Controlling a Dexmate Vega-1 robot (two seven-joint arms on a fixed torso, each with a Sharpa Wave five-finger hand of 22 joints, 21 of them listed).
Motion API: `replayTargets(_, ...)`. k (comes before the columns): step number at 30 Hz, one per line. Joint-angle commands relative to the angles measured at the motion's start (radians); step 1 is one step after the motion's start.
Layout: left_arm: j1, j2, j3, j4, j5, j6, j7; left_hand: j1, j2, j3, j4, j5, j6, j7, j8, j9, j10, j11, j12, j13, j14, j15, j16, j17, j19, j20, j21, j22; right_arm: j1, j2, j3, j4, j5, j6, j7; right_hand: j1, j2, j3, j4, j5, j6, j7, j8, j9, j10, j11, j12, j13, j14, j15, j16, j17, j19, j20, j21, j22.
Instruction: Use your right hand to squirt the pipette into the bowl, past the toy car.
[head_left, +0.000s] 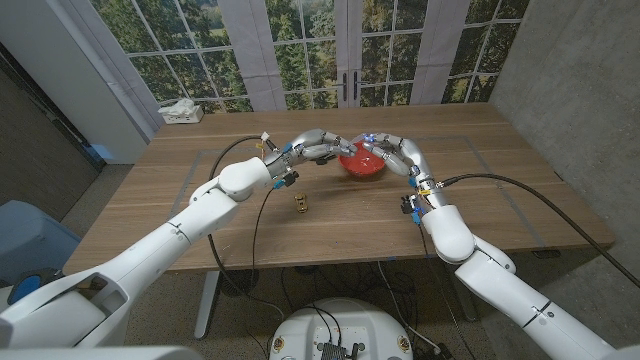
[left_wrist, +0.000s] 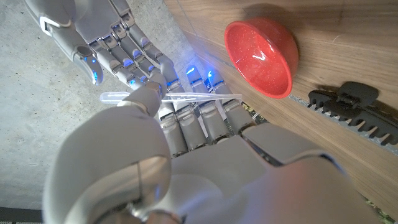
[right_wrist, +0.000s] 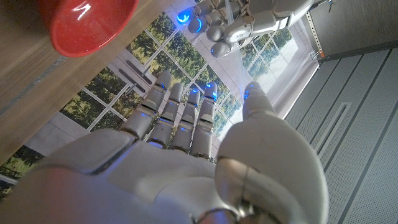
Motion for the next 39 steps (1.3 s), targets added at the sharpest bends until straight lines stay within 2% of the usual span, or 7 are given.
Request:
replayTargets(1,-0.003,-0.017,0.01,0.011,-0.019,-0.006,-0.011,-0.005,-0.005,0.006,-0.003,0.001,0.007,0.006,-0.002,0.004,0.014,-0.011,-0.003,0.002,0.011,-0.124,0.002,0.002,0.007,0.001,0.005,0.004,0.004,0.039,-0.014,0.035,-0.008,0.091,-0.023,0.015,-0.007,0.002,-0.006,0.002,0.007,-0.006,0.005,0.002,0.01,-0.003,0.002,0.0,0.005,-0.069,0.002,0.002,0.004,0.001,0.007,0.002)
replayTargets(4,-0.002,-0.022,0.012,0.014,-0.028,-0.007,-0.017,-0.005,-0.006,0.006,-0.004,0.001,0.007,0.006,-0.002,0.005,0.015,-0.01,-0.004,0.003,0.011,-0.125,0.002,0.002,0.007,0.0,0.005,0.004,0.005,0.051,-0.016,0.042,-0.023,0.104,-0.038,0.022,-0.009,0.003,-0.011,0.003,0.006,-0.01,0.003,0.001,0.012,-0.008,0.003,-0.001,0.008,-0.074,0.004,0.002,0.007,-0.002,0.009,0.001)
replayTargets(8,0.002,-0.029,0.012,0.018,-0.044,-0.009,-0.021,-0.005,-0.006,0.006,-0.004,0.001,0.008,0.007,-0.003,0.005,0.016,-0.008,-0.004,0.003,0.012,-0.125,0.002,0.002,0.007,0.001,0.006,0.005,0.006,0.07,-0.019,0.057,-0.035,0.127,-0.054,0.035,-0.011,0.005,-0.015,0.005,-0.007,-0.037,-0.006,0.0,0.015,-0.016,0.005,-0.005,0.012,-0.083,0.006,0.002,0.01,-0.005,0.012,0.001)
replayTargets(12,0.002,-0.033,0.014,0.019,-0.053,-0.009,-0.028,-0.005,-0.006,0.006,-0.005,0.001,0.011,0.01,-0.003,0.005,0.021,-0.007,-0.003,0.003,0.013,-0.126,0.002,0.003,0.008,0.001,0.006,0.005,0.01,0.087,-0.023,0.069,-0.055,0.137,-0.07,0.046,-0.013,0.006,-0.017,0.007,0.018,-0.066,-0.001,-0.001,0.026,-0.026,0.009,-0.009,0.019,-0.092,0.01,0.003,0.017,-0.01,0.016,0.001)
replayTargets(17,-0.001,-0.04,0.016,0.029,-0.07,-0.016,-0.043,-0.005,-0.006,0.006,-0.006,0.001,0.013,0.011,-0.003,0.005,0.023,-0.007,-0.004,0.003,0.015,-0.126,0.002,0.003,0.008,0.0,0.007,0.005,0.018,0.102,-0.029,0.077,-0.069,0.136,-0.077,0.063,-0.021,0.005,-0.021,0.01,0.059,-0.069,0.009,-0.002,0.039,-0.031,0.013,-0.014,0.023,-0.099,0.012,0.002,0.026,-0.015,0.022,0.001)
replayTargets(30,-0.015,-0.059,0.024,0.066,-0.104,-0.018,-0.08,-0.006,-0.006,0.005,-0.006,0.002,0.013,0.01,-0.006,0.005,0.023,-0.007,-0.007,0.003,0.017,-0.124,0.002,0.003,0.01,0.0,0.008,0.005,0.043,0.134,-0.041,0.107,-0.075,0.154,-0.086,0.079,-0.034,-0.001,-0.017,0.015,0.147,-0.044,0.031,-0.003,0.064,-0.052,0.02,-0.024,0.042,-0.112,0.019,-0.002,0.042,-0.026,0.034,0.001)
replayTargets(39,-0.027,-0.069,0.03,0.086,-0.118,-0.016,-0.101,-0.007,-0.008,0.005,-0.006,0.002,0.015,0.011,-0.008,0.005,0.023,-0.007,-0.01,0.003,0.015,-0.124,-0.001,0.003,0.009,0.0,0.009,0.005,0.059,0.159,-0.045,0.142,-0.078,0.191,-0.104,0.13,-0.022,0.012,-0.021,0.02,0.286,-0.081,0.068,-0.005,0.121,-0.083,0.036,-0.038,0.073,-0.139,0.034,-0.001,0.061,-0.046,0.051,0.002)
